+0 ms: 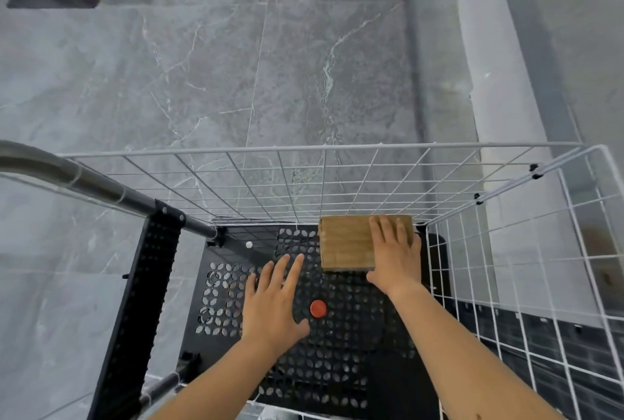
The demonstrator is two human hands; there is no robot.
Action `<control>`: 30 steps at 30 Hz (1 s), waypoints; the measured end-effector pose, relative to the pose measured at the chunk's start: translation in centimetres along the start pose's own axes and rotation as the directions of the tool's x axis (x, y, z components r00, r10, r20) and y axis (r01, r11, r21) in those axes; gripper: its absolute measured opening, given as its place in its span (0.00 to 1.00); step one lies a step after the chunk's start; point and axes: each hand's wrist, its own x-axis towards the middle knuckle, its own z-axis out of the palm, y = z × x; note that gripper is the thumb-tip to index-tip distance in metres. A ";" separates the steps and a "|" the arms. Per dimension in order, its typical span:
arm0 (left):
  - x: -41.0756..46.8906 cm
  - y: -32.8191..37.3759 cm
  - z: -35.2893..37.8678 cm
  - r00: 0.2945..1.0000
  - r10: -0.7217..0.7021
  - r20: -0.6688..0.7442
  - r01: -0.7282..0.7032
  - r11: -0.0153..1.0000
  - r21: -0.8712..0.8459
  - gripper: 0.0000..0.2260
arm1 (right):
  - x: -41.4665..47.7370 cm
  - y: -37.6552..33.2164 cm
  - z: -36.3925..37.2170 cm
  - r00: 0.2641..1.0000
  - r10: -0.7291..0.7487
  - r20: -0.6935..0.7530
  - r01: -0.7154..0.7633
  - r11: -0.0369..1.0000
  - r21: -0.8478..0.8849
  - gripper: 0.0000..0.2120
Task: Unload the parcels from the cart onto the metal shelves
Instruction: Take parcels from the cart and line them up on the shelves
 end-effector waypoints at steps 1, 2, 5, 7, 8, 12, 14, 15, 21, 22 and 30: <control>0.2 0.0 0.1 1.000 0.004 -0.002 -0.004 1.000 -0.005 0.47 | 0.2 0.0 0.1 1.000 0.003 0.000 -0.003 1.000 -0.008 0.52; 0.3 0.0 0.3 1.000 0.006 0.001 -0.006 1.000 0.002 0.47 | 0.3 0.0 0.1 1.000 0.002 -0.004 -0.002 1.000 -0.026 0.53; 0.8 -0.4 0.8 1.000 -0.005 0.023 0.005 1.000 0.017 0.47 | 0.5 -0.1 0.2 1.000 -0.004 -0.006 0.003 0.993 -0.116 0.55; 0.8 -0.7 1.1 0.999 -0.024 0.040 0.024 1.000 0.006 0.47 | 0.5 0.0 0.1 1.000 0.006 0.010 -0.005 0.987 -0.159 0.57; 0.7 -0.8 1.1 0.998 -0.034 0.047 0.034 0.999 -0.004 0.47 | 0.4 0.0 0.1 1.000 0.001 0.031 0.005 0.982 -0.187 0.57; -0.7 -0.8 0.3 0.992 -0.085 0.091 0.089 0.995 -0.048 0.47 | -1.4 -0.5 0.7 0.995 -0.007 0.099 0.025 0.984 -0.179 0.59; -1.7 -0.7 -0.7 0.987 -0.118 0.109 0.125 0.990 -0.063 0.46 | -3.2 -0.8 0.7 0.991 0.099 0.095 -0.097 0.995 -0.025 0.58; -2.3 -0.6 -1.4 0.984 -0.135 0.115 0.143 0.988 -0.061 0.46 | -4.4 -0.9 0.3 0.980 0.166 0.105 -0.174 0.982 0.069 0.58; -6.2 0.5 -8.0 0.966 -0.166 0.196 0.187 0.978 -0.093 0.49 | -11.1 -2.0 -4.7 0.933 0.256 0.254 -0.352 0.803 0.481 0.54; -6.9 0.7 -9.4 0.959 -0.161 0.234 0.194 0.973 -0.126 0.50 | -12.0 -2.0 -5.9 0.920 0.257 0.295 -0.387 0.711 0.587 0.51; -14.4 2.6 -21.3 0.910 0.120 0.398 0.240 0.631 -0.737 0.66 | -20.0 -1.1 -17.7 0.829 0.075 0.555 -0.557 0.004 0.831 0.28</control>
